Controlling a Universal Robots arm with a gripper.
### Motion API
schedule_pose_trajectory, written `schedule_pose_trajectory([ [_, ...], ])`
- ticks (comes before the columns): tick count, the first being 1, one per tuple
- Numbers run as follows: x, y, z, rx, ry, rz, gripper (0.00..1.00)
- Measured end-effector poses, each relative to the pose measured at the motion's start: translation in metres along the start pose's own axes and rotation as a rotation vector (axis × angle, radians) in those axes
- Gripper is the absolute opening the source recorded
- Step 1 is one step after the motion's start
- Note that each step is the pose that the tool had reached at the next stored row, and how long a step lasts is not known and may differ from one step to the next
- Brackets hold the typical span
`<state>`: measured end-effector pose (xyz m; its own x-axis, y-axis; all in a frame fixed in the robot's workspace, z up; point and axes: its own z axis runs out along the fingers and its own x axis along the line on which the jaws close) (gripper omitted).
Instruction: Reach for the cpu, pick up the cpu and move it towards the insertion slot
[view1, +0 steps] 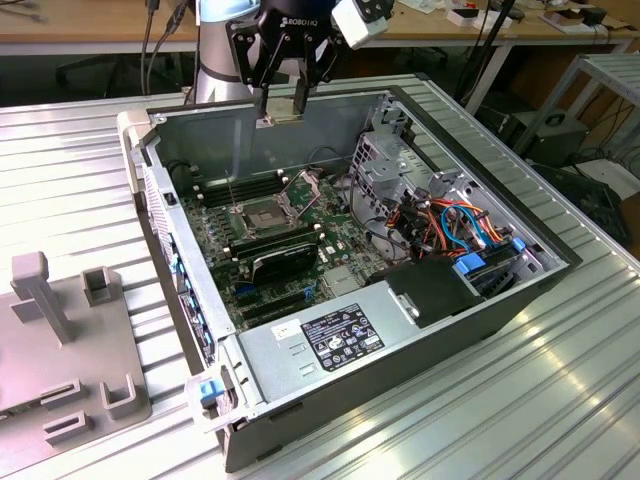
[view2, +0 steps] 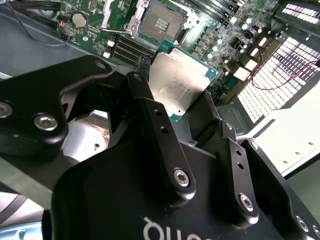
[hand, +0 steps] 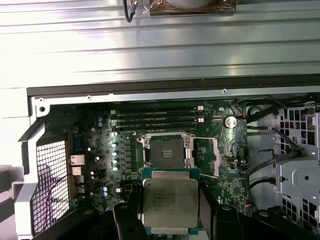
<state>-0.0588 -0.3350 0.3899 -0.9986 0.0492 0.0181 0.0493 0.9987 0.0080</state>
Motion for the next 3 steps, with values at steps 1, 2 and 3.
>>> schedule_pose_trajectory([
  [1, 0.0, 0.0, 0.0, 0.0, 0.0, 0.0, 0.55],
  [2, 0.0, 0.0, 0.0, 0.0, 0.0, 0.0, 0.55],
  [3, 0.0, 0.0, 0.0, 0.0, 0.0, 0.0, 0.55],
])
